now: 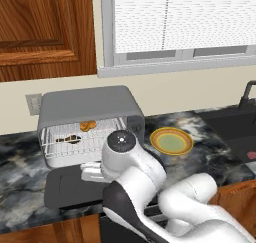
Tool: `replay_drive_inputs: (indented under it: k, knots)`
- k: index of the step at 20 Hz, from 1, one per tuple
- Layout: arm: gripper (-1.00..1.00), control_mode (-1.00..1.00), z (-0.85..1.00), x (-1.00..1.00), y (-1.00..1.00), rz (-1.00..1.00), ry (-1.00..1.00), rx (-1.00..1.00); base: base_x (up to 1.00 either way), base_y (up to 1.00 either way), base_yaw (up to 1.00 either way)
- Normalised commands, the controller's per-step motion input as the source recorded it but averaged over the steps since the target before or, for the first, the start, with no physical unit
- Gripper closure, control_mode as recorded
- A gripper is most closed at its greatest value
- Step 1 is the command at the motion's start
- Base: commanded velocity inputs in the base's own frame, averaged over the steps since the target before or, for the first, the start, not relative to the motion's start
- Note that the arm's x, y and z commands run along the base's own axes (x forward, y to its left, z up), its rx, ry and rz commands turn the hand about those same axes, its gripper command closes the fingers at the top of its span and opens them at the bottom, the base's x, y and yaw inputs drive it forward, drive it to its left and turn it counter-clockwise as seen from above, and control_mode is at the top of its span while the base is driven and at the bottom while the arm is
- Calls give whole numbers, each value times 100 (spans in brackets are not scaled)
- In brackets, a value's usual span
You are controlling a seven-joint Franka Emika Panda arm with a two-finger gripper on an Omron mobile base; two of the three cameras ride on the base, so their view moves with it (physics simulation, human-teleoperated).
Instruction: Open the toaster oven door. Place the bread on the top rack in the toaster oven and place the chicken drumstick on the bottom rack.
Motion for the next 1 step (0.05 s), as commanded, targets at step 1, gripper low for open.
replay_drive_inputs:
  k: [1]
  knots:
    - [-100,-100,31,-65,-20,13,-23,-5,0,0,0]
